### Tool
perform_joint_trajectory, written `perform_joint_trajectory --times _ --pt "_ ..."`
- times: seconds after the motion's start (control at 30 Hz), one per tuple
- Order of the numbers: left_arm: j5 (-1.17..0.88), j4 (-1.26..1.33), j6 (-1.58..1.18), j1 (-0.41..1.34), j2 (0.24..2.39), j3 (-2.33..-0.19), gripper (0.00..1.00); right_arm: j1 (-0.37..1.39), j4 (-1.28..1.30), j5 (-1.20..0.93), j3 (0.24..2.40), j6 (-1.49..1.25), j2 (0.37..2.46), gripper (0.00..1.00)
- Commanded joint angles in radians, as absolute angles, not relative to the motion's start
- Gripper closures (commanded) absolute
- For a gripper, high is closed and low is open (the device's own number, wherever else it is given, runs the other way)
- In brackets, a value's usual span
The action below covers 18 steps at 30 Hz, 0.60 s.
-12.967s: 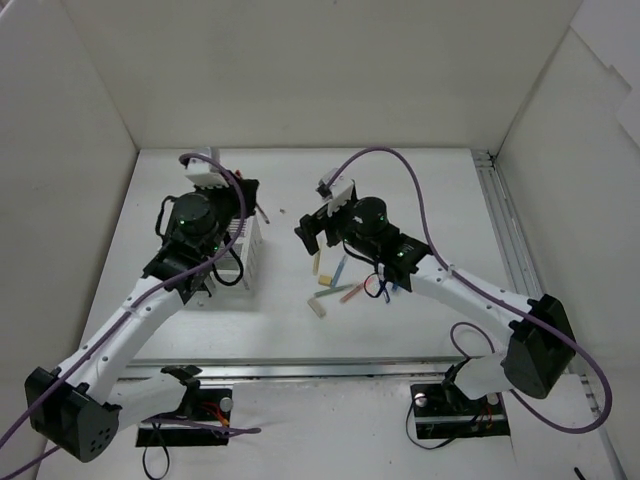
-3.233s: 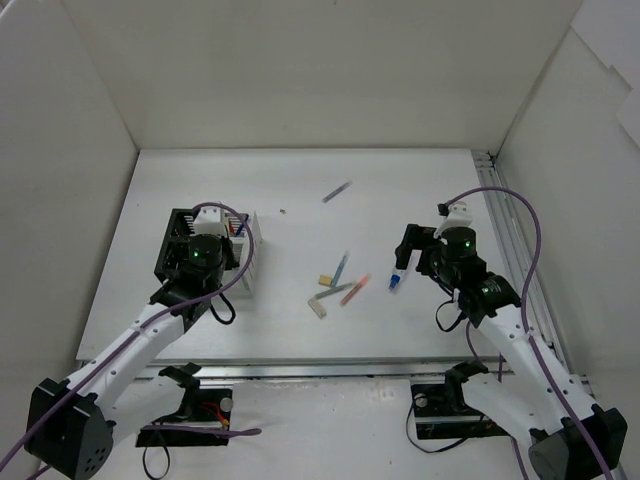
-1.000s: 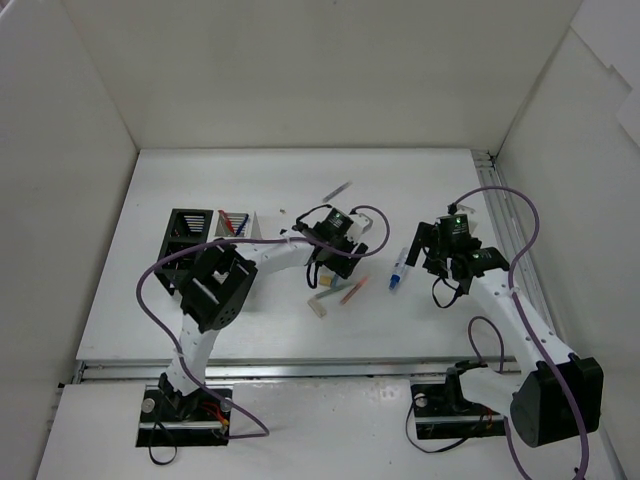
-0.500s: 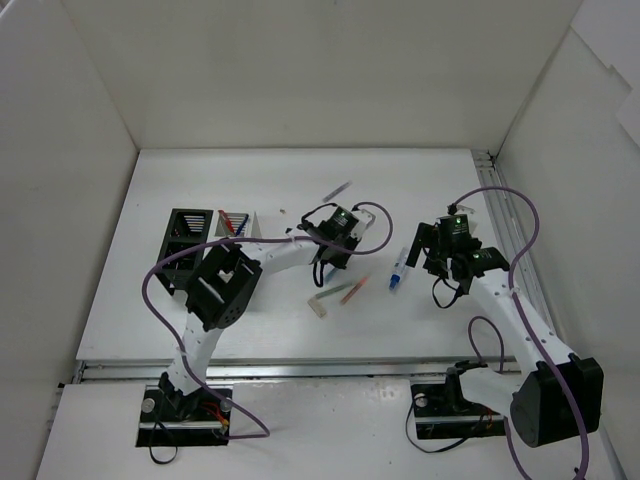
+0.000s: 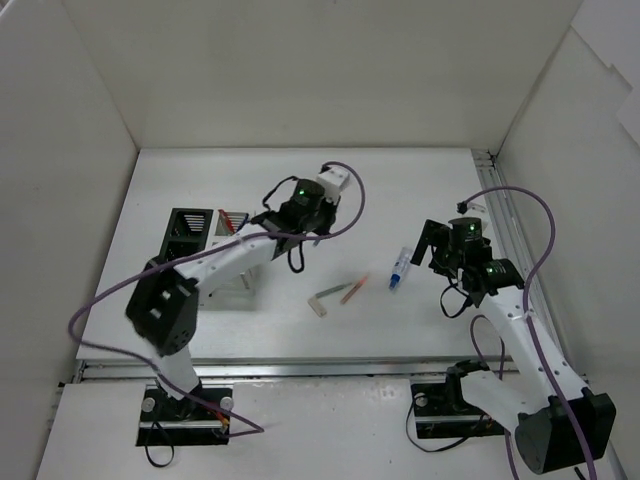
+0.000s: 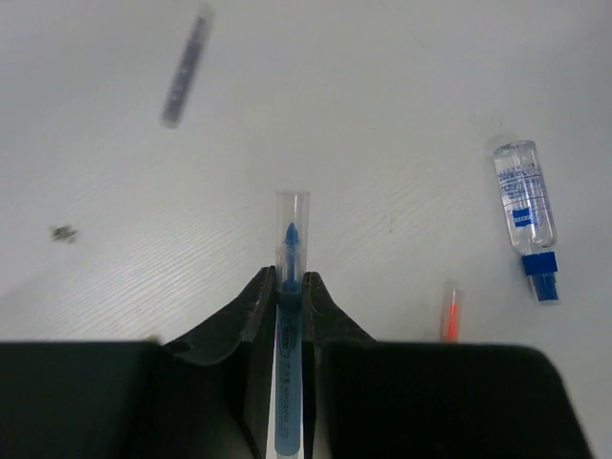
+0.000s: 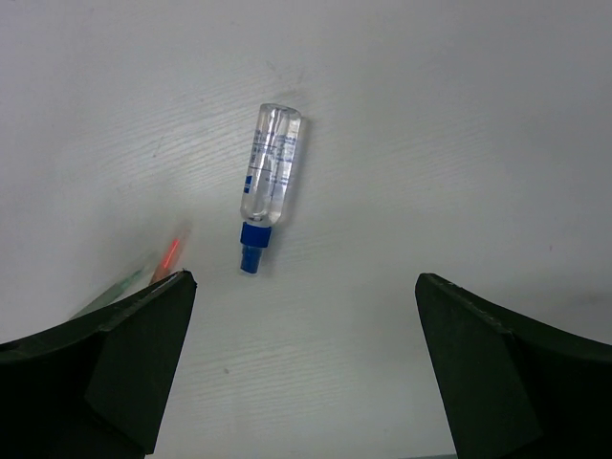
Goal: Sort the stationery into containers
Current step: Pick up the pen from the center of the board, then place the pen in the storage box.
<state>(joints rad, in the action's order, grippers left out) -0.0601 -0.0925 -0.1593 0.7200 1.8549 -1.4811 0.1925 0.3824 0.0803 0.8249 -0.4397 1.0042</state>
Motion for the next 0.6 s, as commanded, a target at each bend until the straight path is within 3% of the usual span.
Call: perform_joint_trajectory --times 0.0,0.23,0.57 --pt "0.058 0.133 -0.179 0.681 1.554 -1.335 1.0 0.186 0.341 0.069 0.81 -0.407 0.941 0.02" --pt "0.306 0.388 -0.222 0.583 1.079 -0.837 1.0 0.199 0.244 0.008 0.776 -0.387 0.905 0.02" --pt "0.488 0.399 -0.354 0.445 0.896 -0.585 1.0 0.21 0.201 -0.044 0.779 -0.382 0.962 0.02"
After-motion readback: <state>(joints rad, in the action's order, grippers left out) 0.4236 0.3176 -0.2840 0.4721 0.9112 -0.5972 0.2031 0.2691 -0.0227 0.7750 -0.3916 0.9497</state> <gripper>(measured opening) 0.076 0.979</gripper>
